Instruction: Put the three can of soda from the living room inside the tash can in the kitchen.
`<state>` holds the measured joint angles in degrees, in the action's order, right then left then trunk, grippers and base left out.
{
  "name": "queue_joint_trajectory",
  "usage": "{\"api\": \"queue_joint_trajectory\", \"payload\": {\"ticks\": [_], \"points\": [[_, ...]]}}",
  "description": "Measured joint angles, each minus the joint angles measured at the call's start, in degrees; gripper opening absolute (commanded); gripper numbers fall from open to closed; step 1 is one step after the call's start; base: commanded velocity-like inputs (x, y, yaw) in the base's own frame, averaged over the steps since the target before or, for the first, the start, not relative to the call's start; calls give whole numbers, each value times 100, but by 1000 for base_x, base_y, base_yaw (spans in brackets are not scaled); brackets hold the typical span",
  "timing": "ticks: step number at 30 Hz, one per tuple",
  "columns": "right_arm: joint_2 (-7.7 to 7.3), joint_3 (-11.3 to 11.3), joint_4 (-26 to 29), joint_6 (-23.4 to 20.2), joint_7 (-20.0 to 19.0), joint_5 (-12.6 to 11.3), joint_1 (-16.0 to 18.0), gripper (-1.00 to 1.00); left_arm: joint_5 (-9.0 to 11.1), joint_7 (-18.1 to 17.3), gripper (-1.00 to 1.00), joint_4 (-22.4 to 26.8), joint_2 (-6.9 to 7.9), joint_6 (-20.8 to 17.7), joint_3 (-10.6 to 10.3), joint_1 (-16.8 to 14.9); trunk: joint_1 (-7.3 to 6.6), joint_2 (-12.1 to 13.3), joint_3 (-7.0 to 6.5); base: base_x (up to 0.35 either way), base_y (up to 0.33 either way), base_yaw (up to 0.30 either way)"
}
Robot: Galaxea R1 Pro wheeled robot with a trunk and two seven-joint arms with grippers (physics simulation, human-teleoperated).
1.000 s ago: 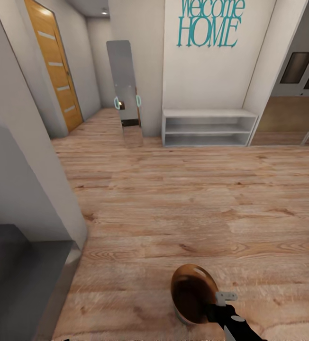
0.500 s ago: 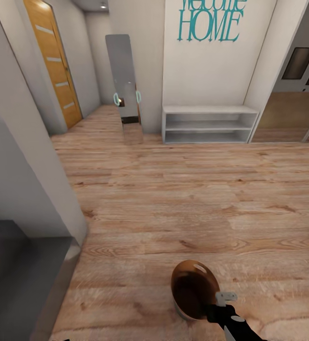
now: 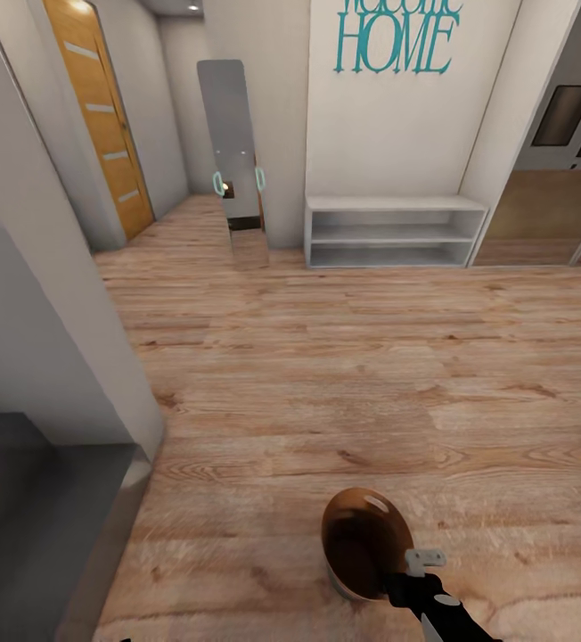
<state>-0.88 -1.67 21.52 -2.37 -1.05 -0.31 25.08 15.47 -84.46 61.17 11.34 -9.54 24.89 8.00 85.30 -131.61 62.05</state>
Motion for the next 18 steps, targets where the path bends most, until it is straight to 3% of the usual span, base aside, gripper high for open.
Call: {"api": "queue_joint_trajectory", "payload": {"ticks": [18], "points": [[0,-2,0,0,0,1,2,100,0,0,100,0,0,1,-12,0,0,0,34,0,0,0]]}}
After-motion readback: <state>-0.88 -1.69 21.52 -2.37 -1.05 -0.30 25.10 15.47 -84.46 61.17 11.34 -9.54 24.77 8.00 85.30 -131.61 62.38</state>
